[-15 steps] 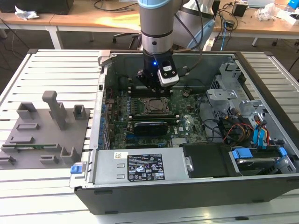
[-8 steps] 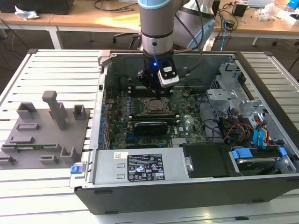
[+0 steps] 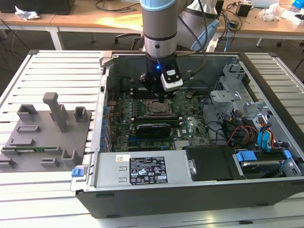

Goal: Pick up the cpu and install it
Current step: 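Install the first cpu locking lever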

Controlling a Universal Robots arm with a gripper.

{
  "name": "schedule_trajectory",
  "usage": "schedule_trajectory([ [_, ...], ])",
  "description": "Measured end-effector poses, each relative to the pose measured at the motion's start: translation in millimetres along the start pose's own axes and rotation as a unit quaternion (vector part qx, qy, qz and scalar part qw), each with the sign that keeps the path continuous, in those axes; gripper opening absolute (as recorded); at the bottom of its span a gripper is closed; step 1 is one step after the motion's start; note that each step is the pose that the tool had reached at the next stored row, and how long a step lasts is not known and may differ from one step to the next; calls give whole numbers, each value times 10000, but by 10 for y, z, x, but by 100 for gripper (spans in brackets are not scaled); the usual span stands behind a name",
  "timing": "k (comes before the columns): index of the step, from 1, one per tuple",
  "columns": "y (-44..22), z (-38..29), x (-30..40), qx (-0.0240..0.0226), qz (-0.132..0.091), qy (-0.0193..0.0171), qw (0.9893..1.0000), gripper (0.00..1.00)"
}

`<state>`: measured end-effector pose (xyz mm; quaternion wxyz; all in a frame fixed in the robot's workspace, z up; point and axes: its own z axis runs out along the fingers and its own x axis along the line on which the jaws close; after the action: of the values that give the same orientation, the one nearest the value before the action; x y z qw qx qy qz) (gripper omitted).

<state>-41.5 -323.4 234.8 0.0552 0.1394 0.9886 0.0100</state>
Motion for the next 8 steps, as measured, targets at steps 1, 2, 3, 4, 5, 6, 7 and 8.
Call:
schedule_trajectory([
  [1,-7,0,-2,7,0,-2,10000,11],
  [2,-8,1,-2,8,0,-2,10000,11],
  [3,-9,0,-3,9,-1,-2,10000,11],
  [4,-9,0,-3,8,-1,-2,10000,11],
  [5,-9,0,-3,8,-1,-3,10000,11],
  [6,-9,0,-3,8,-1,-2,10000,11],
  [7,-10,-1,-3,9,-1,-2,10000,11],
  [8,-11,-7,-3,10,-1,-2,10000,11],
])
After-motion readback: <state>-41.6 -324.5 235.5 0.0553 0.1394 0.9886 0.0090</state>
